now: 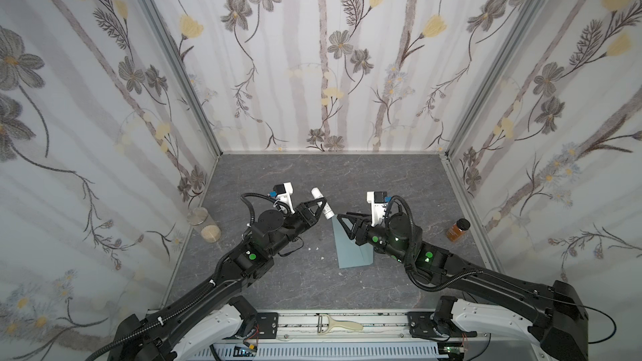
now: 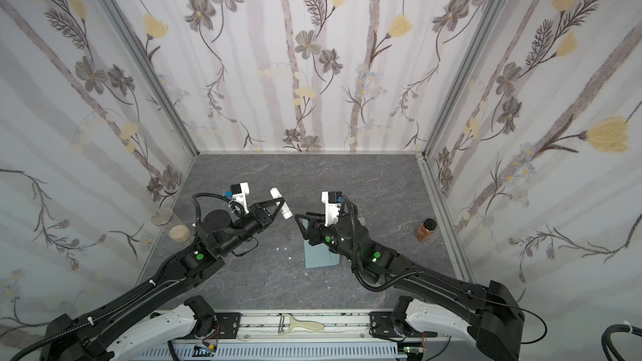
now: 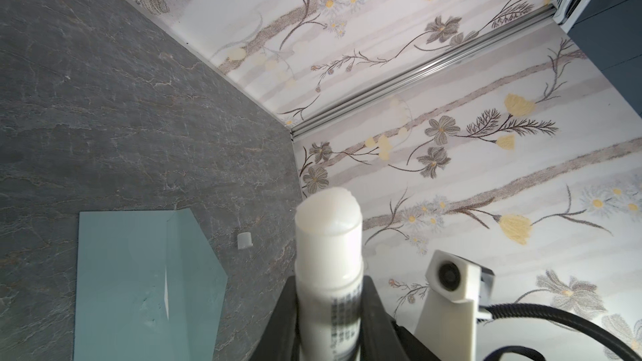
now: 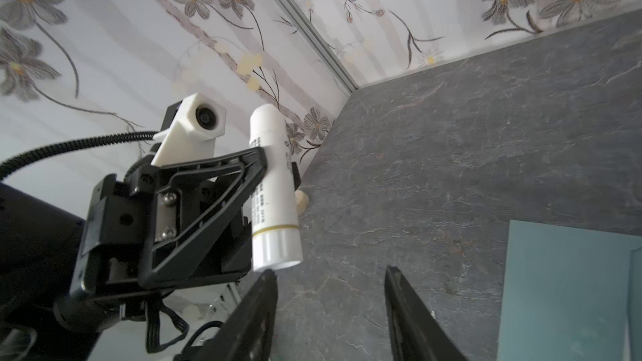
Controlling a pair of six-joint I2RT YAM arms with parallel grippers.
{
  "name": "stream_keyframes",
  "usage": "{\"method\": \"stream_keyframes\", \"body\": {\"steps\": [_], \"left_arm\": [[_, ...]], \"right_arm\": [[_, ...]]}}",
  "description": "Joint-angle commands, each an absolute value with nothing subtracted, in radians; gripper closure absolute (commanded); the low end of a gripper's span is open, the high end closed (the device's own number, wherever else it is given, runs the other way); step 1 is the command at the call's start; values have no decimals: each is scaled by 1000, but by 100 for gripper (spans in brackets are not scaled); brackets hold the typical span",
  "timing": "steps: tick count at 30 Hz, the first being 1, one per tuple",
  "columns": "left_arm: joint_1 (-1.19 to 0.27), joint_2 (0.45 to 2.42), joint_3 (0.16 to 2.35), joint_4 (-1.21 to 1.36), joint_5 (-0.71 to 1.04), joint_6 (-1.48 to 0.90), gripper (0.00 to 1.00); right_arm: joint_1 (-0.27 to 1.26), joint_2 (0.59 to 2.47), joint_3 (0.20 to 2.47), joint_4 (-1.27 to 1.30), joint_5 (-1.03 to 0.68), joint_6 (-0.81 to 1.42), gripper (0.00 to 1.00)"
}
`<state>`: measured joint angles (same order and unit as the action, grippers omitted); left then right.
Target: Place the letter into the envelope and seal it
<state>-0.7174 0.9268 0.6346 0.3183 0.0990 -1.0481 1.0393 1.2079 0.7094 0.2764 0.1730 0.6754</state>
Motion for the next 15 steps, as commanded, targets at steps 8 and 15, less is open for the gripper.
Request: {"method": "stream_keyframes", "body": {"steps": [8, 15], "left_arm": [[-703, 1019, 746, 213, 139, -1092, 100], [-701, 1045, 776, 207, 180, -1129, 100]], "right_arm": [[1261, 1336, 884, 115, 680, 155, 45], [1313, 1469, 966, 117, 788, 9, 54]]}}
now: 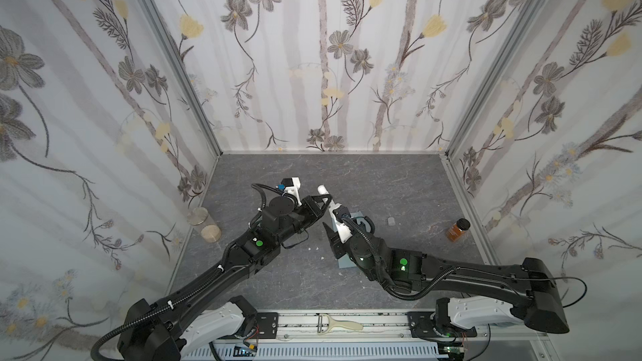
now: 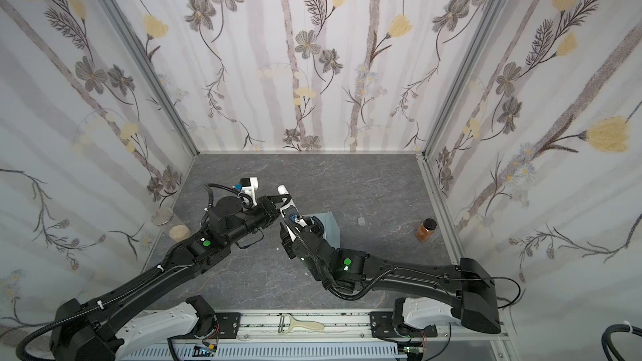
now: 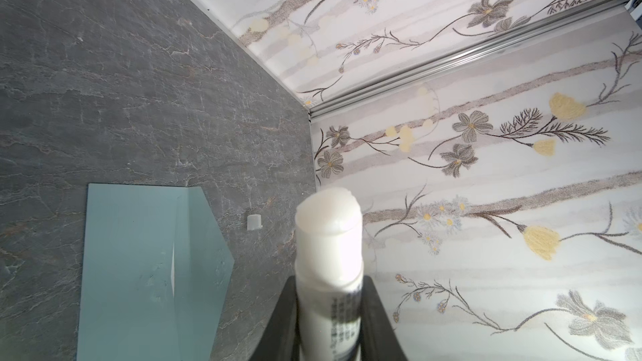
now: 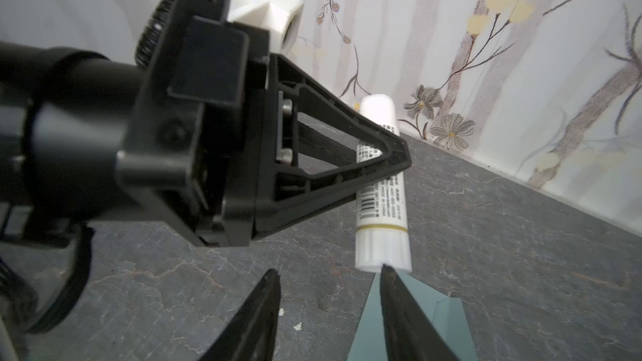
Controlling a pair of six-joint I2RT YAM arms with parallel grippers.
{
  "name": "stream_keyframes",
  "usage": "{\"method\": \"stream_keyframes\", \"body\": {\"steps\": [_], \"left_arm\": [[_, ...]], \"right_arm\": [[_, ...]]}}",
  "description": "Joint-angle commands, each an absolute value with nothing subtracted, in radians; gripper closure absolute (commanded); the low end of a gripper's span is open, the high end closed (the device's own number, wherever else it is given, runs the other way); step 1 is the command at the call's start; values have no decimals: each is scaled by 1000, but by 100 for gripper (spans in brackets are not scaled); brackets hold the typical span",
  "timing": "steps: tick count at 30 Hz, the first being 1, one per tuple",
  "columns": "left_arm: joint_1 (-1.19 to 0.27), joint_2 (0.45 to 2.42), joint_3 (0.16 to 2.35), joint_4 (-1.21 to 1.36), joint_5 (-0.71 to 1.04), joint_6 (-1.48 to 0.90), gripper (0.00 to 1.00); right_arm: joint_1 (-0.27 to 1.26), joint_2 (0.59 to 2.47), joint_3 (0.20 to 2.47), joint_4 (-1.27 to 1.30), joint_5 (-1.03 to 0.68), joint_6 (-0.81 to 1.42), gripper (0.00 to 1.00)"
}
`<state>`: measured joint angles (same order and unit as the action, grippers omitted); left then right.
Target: Place the letter into the envelope and seal it
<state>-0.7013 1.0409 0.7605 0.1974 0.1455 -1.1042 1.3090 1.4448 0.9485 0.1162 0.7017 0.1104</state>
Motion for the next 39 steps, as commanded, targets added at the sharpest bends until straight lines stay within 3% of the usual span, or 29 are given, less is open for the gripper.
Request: {"method": "stream_keyframes", "body": {"steps": [1, 20, 32, 39], "left_arm": [[-702, 1043, 777, 207, 182, -1130, 100], [-703, 1012, 763, 204, 214, -1152, 100], [-720, 978, 681, 278, 167, -1187, 100], [-726, 946, 648, 316, 140, -1200, 100]], "right_arm": [[1313, 1475, 965, 131, 794, -6, 55], [1288, 1511, 999, 191, 719, -38, 78], [1151, 1423, 942, 288, 296, 406, 78], [1077, 1381, 853, 422, 151, 661, 78]]}}
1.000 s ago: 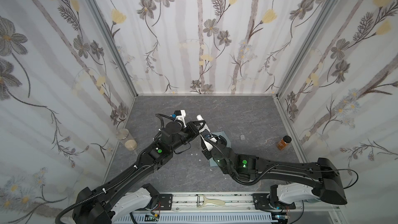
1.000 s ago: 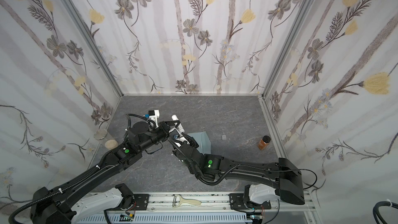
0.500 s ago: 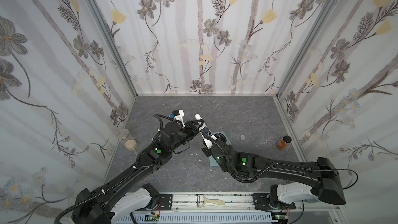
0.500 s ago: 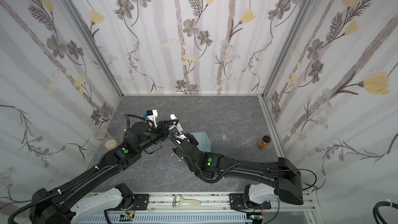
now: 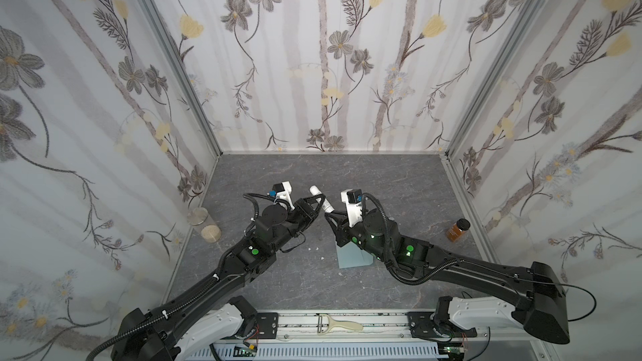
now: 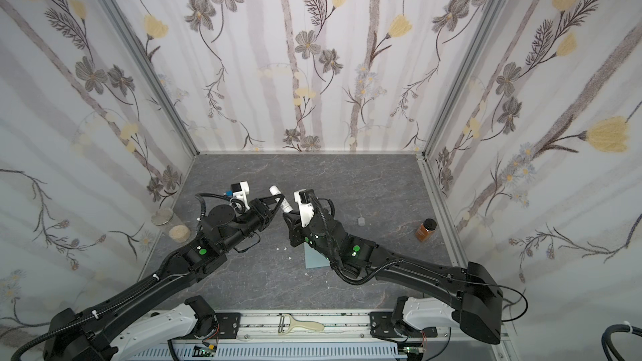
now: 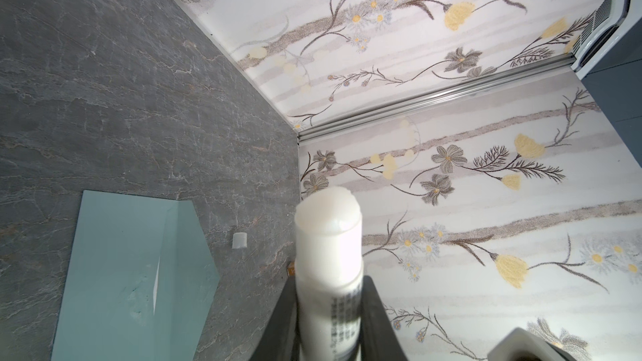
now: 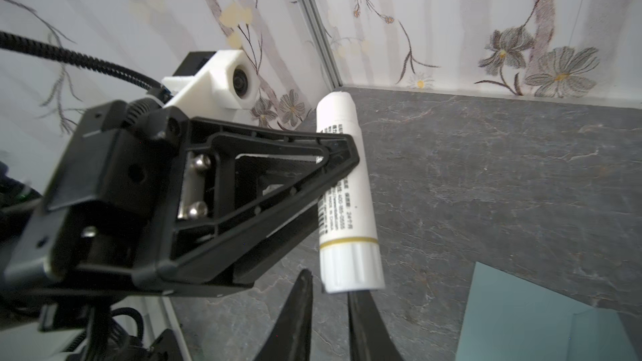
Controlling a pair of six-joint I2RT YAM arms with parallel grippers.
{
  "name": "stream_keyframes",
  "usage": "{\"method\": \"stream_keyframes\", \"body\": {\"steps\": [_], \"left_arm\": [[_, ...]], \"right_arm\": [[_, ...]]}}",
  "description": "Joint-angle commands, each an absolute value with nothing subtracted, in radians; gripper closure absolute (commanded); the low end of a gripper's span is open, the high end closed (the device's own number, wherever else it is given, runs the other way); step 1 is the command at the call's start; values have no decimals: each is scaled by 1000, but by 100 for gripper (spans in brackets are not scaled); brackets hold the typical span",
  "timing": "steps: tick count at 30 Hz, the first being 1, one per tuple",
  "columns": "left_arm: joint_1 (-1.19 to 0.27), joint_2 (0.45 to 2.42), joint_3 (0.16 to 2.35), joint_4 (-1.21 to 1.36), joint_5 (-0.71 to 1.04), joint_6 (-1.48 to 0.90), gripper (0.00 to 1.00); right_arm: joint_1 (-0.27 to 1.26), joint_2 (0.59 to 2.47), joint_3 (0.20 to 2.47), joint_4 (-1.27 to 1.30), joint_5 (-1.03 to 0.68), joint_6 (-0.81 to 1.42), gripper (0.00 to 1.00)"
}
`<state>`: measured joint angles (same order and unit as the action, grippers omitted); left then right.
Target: Place the letter into the envelope and seal it
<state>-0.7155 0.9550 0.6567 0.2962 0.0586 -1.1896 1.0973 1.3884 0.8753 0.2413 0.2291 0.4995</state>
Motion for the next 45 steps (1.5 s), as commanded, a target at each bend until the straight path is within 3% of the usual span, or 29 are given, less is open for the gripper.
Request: {"method": "stream_keyframes", "body": {"steps": [1, 18, 32, 40, 45], "left_arm": [[-727, 944, 645, 318, 139, -1201, 100], [-749, 936, 626, 347, 122, -1209, 100], [-753, 921, 617, 353, 101, -1210, 100], [-750, 905, 645, 253, 33, -1192, 100], [-734, 906, 682, 189, 10, -1167, 100]], "right_arm": [[1067, 1381, 843, 441, 132, 687, 78], [954, 1455, 651, 822, -118, 1161, 78], [912, 1567, 557, 1126, -205, 1438, 78], [913, 1480, 603, 863, -145, 1254, 62], [928, 1376, 651, 554, -25, 1051, 59]]}}
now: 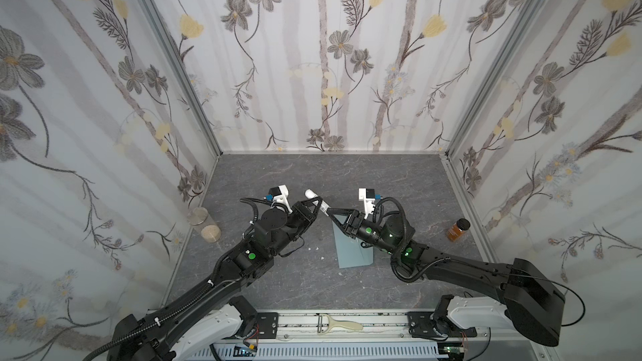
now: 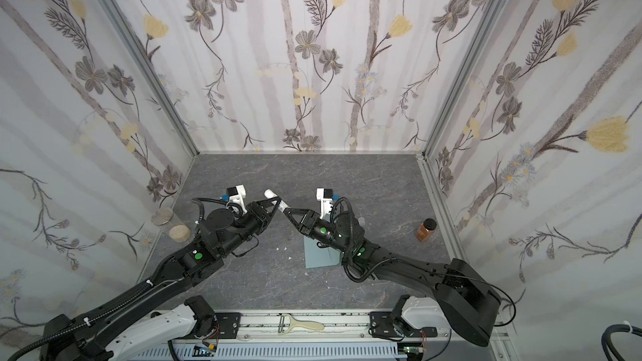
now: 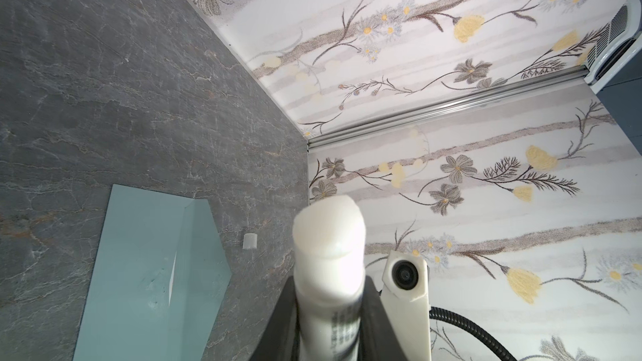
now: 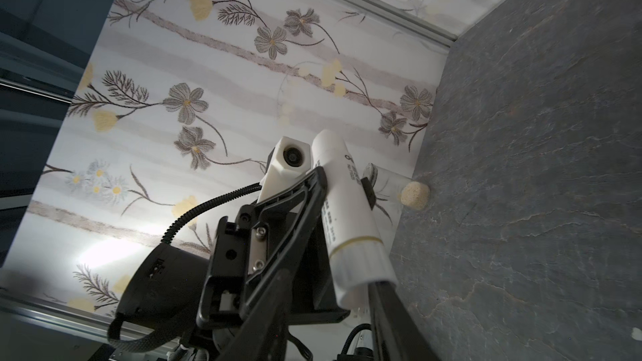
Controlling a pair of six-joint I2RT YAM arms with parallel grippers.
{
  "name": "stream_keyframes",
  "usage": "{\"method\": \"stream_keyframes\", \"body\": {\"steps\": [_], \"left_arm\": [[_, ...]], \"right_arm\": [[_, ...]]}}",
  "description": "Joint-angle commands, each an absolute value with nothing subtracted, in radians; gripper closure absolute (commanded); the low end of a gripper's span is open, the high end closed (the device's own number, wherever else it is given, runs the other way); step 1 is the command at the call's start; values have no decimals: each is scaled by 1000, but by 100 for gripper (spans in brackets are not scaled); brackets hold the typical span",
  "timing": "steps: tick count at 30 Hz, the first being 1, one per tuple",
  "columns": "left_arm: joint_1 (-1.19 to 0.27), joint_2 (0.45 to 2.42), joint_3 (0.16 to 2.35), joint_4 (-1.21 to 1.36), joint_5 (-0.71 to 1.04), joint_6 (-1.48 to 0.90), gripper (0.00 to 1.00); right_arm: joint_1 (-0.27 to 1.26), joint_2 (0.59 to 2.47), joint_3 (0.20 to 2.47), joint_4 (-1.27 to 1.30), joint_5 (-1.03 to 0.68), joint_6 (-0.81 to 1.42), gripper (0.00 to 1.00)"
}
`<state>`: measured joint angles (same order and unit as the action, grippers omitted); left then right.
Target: Place the letter into the envelope and seal it
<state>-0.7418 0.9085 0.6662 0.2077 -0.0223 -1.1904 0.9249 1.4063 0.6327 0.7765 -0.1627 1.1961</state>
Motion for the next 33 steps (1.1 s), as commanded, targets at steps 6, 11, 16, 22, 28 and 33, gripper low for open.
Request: {"method": "stream_keyframes", "body": {"steps": [6, 11, 16, 22, 28, 33], "left_arm": [[-718, 935, 687, 186, 45, -1184, 100], [-711, 956, 700, 185, 75, -1184, 100], [-707, 979, 719, 184, 106, -1181, 100], [-703, 992, 732, 183, 129, -1178, 100], [-698, 991, 738, 178, 138, -1173, 100], [-698, 991, 737, 178, 145, -1175, 100]], "right_arm": [[954, 1286, 682, 335, 147, 835, 55], [1041, 1277, 744, 254, 319, 587, 45], [1133, 1341, 848, 201, 396, 362, 42], [1173, 1398, 902, 164, 444, 217, 45], [1173, 1404, 900, 169, 463, 201, 58], [1173, 1411, 894, 195, 432, 213, 68]]}}
